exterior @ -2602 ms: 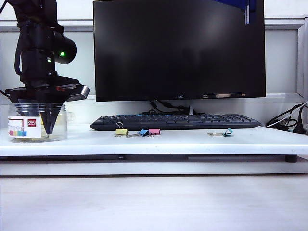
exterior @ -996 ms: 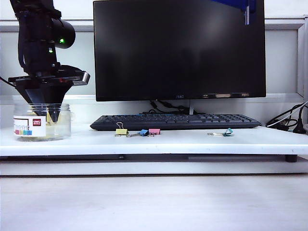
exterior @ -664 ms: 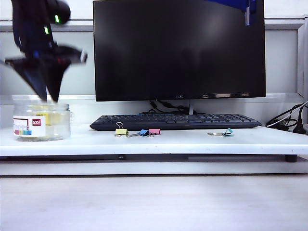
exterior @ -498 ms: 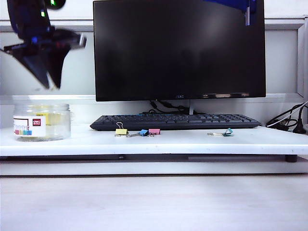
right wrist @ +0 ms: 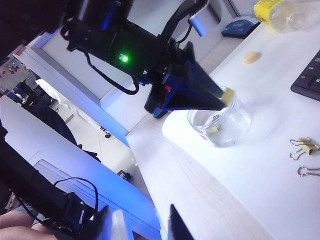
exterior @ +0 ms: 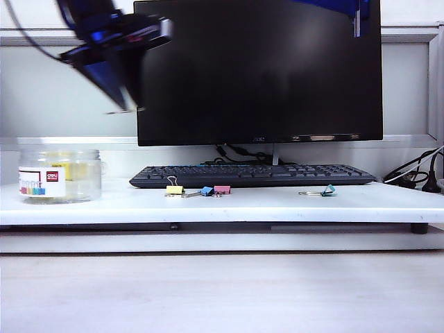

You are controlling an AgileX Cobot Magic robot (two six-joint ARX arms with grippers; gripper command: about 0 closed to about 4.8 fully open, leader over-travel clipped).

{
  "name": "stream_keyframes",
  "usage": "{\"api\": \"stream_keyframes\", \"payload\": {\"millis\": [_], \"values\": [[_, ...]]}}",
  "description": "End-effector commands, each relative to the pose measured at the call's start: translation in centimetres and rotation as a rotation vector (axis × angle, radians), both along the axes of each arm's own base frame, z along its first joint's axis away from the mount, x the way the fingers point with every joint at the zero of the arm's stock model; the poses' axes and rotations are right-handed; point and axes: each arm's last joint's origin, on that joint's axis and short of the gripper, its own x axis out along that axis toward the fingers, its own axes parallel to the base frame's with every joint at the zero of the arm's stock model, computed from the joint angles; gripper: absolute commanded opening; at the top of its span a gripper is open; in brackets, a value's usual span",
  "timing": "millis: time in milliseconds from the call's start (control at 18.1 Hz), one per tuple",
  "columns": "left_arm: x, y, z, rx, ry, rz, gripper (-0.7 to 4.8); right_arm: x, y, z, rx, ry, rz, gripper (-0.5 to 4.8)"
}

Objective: Take the clips out of the round transparent plastic box and place them on the table.

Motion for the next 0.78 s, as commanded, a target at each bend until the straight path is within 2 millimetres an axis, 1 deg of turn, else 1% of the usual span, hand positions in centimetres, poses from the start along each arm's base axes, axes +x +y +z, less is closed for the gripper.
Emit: {"api": "stream_keyframes", "payload": {"millis": [55,277,443,554,775], "values": [[0.2,-1.5,-0.4,-0.023,-0.019,-0.019,1.51,-0.1,0.0,0.2,0.001,-0.016,0.008,1.49],[1.1,-3.4,-3.2,0.009,0.063,-0.039,1.51,-0.1,0.0,0.2,0.0,-0.015,0.008,1.49],[2.1,-4.3,-6.2,0.056,0.147,-0.039,1.51,-0.1,0.0,0.2,0.0,-0.012,0.008,1.49],[2.4,-4.5,-7.1,0.066,0.167,-0.038,1.51,-0.1,0.0,0.2,-0.001,-0.012,0.008,1.49],[2.7,-4.6,-7.9,0.076,0.187,-0.038,1.51,-0.1,0.0,0.2,-0.001,-0.014,0.008,1.49]]}}
